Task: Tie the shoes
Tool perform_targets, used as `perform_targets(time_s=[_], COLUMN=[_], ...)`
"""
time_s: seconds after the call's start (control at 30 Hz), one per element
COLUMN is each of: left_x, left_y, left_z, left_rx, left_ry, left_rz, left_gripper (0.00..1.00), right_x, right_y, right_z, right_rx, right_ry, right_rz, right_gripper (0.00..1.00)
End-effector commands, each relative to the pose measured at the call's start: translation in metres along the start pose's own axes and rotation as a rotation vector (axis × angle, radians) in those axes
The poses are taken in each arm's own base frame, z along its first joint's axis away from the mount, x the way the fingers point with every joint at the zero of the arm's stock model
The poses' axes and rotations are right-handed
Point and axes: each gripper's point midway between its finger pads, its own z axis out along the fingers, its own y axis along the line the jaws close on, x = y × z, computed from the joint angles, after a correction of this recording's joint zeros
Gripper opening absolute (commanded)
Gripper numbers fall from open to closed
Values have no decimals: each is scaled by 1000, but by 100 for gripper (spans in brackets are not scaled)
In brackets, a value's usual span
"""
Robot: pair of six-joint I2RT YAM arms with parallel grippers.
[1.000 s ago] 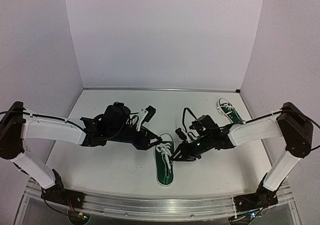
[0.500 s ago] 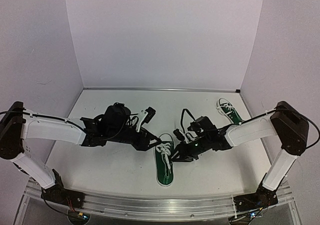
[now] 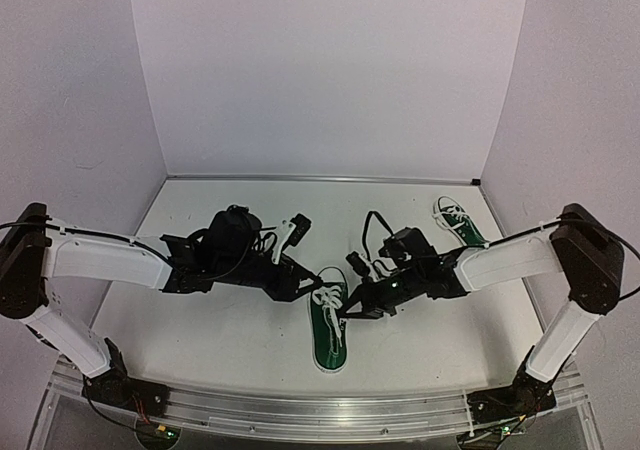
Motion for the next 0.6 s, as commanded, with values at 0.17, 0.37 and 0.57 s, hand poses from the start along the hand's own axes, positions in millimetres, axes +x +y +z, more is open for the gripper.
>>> perform_targets(time_s=[0.17,0.37,0.57], left_x=[2,5,10], left_y=[6,7,10], left_z=[-5,-12,-19], left_rx=[-27,-31,-41], left_ry=[-12,-26,-38], left_rz=[-1,3,11], left_gripper=[48,50,53], right_x=[-41,-44,-28], right_y=[44,53,60], right_z=[0,2,-27], right_rx=[-86,-116,-110], right_ry=[-44,-29,-68], right_rz=[-75,-81,-106], right_gripper=[5,22,45])
